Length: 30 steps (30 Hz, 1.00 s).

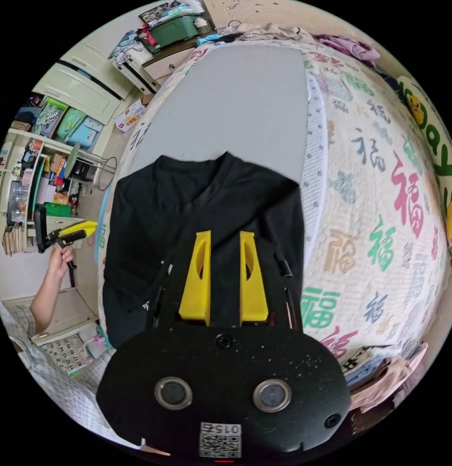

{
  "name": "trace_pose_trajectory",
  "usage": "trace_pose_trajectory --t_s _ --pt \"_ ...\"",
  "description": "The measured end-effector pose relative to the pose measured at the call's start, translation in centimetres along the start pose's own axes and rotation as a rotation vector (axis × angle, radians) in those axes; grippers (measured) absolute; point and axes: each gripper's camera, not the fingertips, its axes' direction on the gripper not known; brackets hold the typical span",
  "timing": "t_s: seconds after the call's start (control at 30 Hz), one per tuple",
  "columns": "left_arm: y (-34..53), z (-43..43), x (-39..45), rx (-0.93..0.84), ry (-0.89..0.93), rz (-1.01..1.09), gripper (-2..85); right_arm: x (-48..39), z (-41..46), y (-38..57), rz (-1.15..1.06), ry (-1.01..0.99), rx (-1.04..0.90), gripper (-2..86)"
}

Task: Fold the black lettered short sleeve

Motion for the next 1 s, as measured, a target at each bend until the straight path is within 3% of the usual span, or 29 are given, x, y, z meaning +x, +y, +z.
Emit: trace_pose_trajectory --t_s 0.17,0.37,0.5,0.63,0.8,0.87,1.0 --pt "-10.9 4.3 2.0 -0.018 -0.032 0.087 10.9 2.4 2.2 -6.4 0.030 0.071 -0.023 13.2" --pt "-15.3 9.5 5.5 -0.137 -0.142 0.200 10.6 4.9 5.5 -10.5 0.068 0.102 -0.086 15.3" --pt "-15.7 11.9 5.9 -0.208 -0.152 0.198 9.0 6.1 7.9 -10.7 0.058 0.066 -0.139 10.8" --pt "-16.0 12.8 5.6 -0.233 -0.191 0.134 1.2 5.9 9.3 -10.2 0.024 0.211 -0.166 0.7" --pt "-16.0 9.1 6.5 -0.103 -0.184 0.048 -0.7 6.3 7.4 -8.5 0.050 0.171 -0.073 -0.7" --pt "-15.1 5.5 7.9 0.005 -0.214 0.053 -0.7 6.2 6.3 -7.3 0.021 0.164 -0.042 -0.8" --pt "-13.6 3.0 9.5 0.056 -0.217 0.093 0.1 6.1 5.5 -3.9 -0.088 0.130 -0.002 -0.8"
